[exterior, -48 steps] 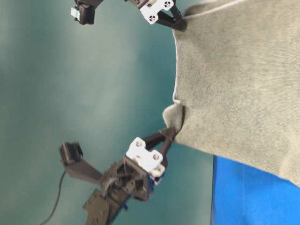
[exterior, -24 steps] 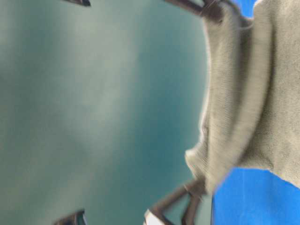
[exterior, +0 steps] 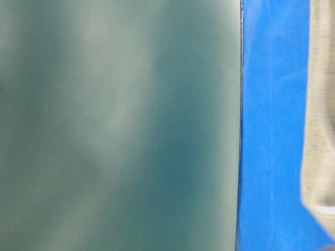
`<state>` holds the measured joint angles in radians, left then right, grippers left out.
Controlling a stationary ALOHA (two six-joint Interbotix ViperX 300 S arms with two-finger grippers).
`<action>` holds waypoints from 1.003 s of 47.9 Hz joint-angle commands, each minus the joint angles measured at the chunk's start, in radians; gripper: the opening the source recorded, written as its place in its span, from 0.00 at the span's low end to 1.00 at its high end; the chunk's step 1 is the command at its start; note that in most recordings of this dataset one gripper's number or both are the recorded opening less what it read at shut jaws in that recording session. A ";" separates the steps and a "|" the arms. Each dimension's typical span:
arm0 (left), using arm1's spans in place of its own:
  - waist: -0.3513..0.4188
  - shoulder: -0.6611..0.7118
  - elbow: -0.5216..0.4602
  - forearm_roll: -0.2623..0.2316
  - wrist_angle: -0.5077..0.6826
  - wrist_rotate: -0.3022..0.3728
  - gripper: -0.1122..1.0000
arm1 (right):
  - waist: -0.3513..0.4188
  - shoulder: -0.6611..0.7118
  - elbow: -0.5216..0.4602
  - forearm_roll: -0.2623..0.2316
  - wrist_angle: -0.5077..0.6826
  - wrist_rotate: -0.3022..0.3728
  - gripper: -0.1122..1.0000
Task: Fold a large towel.
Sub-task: 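Fold the far edge toward the near edge with both grippers, then open both grippers and withdraw them from the folded towel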
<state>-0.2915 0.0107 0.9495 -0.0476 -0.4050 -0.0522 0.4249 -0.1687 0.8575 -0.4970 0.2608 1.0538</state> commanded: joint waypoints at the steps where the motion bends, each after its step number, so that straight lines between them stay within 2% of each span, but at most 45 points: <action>1: -0.032 0.044 -0.041 0.000 -0.005 -0.014 0.11 | 0.046 0.026 -0.054 0.034 0.012 -0.003 0.13; 5: -0.051 0.064 -0.057 -0.003 -0.003 -0.021 0.11 | 0.071 0.058 -0.087 0.074 0.037 -0.003 0.13; 10: -0.069 0.064 -0.060 -0.003 -0.003 -0.026 0.11 | 0.075 0.089 -0.110 0.098 0.054 -0.003 0.13; 26: -0.084 0.064 -0.075 0.000 0.002 -0.026 0.12 | 0.075 0.121 -0.141 0.118 0.060 -0.003 0.14; 30: -0.097 0.058 -0.083 0.003 0.008 -0.026 0.23 | 0.077 0.121 -0.143 0.124 0.060 -0.003 0.18; 37: -0.140 0.023 -0.089 0.005 0.032 -0.025 0.58 | 0.097 0.121 -0.149 0.124 0.060 -0.003 0.57; 40: -0.158 0.003 -0.086 0.005 0.046 -0.026 0.67 | 0.114 0.121 -0.150 0.126 0.057 -0.003 0.69; 42: -0.172 -0.011 -0.083 0.005 0.055 -0.028 0.66 | 0.129 0.121 -0.152 0.126 0.055 -0.003 0.70; 48: -0.218 -0.057 -0.072 0.005 0.072 -0.028 0.61 | 0.156 0.118 -0.163 0.127 0.048 -0.003 0.59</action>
<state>-0.4801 0.0015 0.8820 -0.0445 -0.3359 -0.0782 0.5676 -0.0368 0.7194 -0.3728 0.3160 1.0523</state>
